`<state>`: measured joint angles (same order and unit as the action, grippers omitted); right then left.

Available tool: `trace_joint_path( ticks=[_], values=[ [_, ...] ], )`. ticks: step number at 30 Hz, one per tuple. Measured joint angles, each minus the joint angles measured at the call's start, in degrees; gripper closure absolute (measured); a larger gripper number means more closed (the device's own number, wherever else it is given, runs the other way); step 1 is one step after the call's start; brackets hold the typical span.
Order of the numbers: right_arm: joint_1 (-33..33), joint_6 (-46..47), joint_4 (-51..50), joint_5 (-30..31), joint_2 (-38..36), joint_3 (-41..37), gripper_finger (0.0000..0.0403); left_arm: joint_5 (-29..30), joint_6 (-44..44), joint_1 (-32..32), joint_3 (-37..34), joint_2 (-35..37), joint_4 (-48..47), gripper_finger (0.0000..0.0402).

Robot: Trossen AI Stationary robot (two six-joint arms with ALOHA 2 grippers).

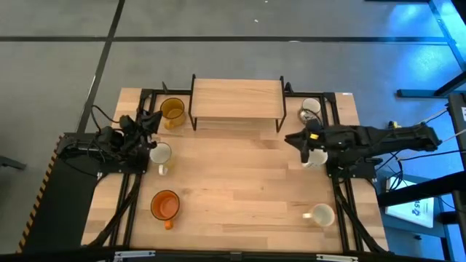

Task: Place coffee mugs
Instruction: Put the bottom blue patterned mug on the shelf

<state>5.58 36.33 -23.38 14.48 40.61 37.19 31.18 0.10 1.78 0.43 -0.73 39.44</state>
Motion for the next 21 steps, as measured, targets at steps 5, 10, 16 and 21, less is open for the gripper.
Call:
trace_joint_path(
  ticks=[5, 10, 16, 21],
  values=[
    [0.01, 15.24, -10.15, -4.73, 5.31, 4.85, 0.0331, -0.50, -2.91, 0.02, 0.00, -0.04, -1.59, 0.0386],
    [0.02, 30.73, -21.26, -5.11, 6.52, 5.68, 0.0325, -0.58, -4.46, 0.04, 0.00, -0.02, -2.52, 0.0386],
    [0.02, 43.16, -34.82, -6.57, 6.52, 5.68, 0.0262, -0.61, -4.57, 0.02, 0.00, -0.04, -3.41, 0.0386],
    [0.01, 47.34, -41.89, -8.79, 6.52, 5.66, 0.0205, -0.45, -4.52, 0.02, 0.00, -0.04, -3.42, 0.0386]
  ],
)
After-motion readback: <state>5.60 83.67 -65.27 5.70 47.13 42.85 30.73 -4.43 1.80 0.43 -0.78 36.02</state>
